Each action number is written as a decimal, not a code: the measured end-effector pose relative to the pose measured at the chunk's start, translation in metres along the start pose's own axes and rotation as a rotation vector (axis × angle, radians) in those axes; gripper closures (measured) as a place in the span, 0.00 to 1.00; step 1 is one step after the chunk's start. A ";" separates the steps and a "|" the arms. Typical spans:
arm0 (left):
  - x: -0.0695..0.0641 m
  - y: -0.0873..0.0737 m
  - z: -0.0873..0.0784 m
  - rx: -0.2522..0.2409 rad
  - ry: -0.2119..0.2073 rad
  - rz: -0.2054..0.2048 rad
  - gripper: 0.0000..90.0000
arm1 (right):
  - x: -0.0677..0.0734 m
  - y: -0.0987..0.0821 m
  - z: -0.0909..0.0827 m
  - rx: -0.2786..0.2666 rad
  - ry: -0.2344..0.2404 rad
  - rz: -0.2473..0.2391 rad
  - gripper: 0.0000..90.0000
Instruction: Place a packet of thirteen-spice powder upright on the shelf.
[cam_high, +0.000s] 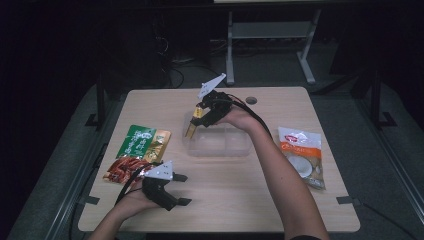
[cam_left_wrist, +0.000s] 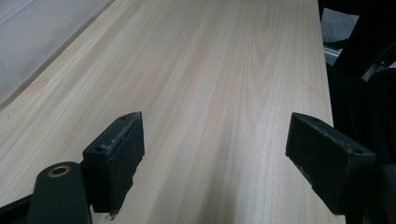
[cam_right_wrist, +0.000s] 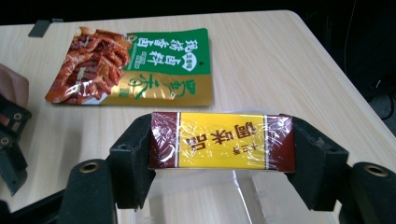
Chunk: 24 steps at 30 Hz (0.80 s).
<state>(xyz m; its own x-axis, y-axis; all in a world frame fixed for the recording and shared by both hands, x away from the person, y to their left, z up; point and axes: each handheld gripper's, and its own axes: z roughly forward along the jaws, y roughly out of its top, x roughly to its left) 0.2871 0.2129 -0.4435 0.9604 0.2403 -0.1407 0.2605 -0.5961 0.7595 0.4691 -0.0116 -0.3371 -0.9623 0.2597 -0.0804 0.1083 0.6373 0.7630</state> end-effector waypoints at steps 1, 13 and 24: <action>0.000 0.000 0.000 0.000 -0.001 0.000 0.21 | 0.000 0.001 0.002 -0.002 0.003 -0.003 0.35; -0.001 0.001 0.003 0.008 -0.012 0.001 0.21 | -0.005 0.011 0.022 0.018 0.039 -0.018 0.35; 0.003 -0.001 0.006 0.030 0.008 -0.039 0.19 | -0.008 0.005 0.040 0.051 0.058 0.000 0.34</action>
<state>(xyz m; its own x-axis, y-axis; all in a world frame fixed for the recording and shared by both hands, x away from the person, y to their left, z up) 0.2903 0.2098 -0.4482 0.9488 0.2697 -0.1643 0.3002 -0.6092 0.7340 0.4875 0.0190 -0.3584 -0.9750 0.2182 -0.0420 0.1193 0.6737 0.7293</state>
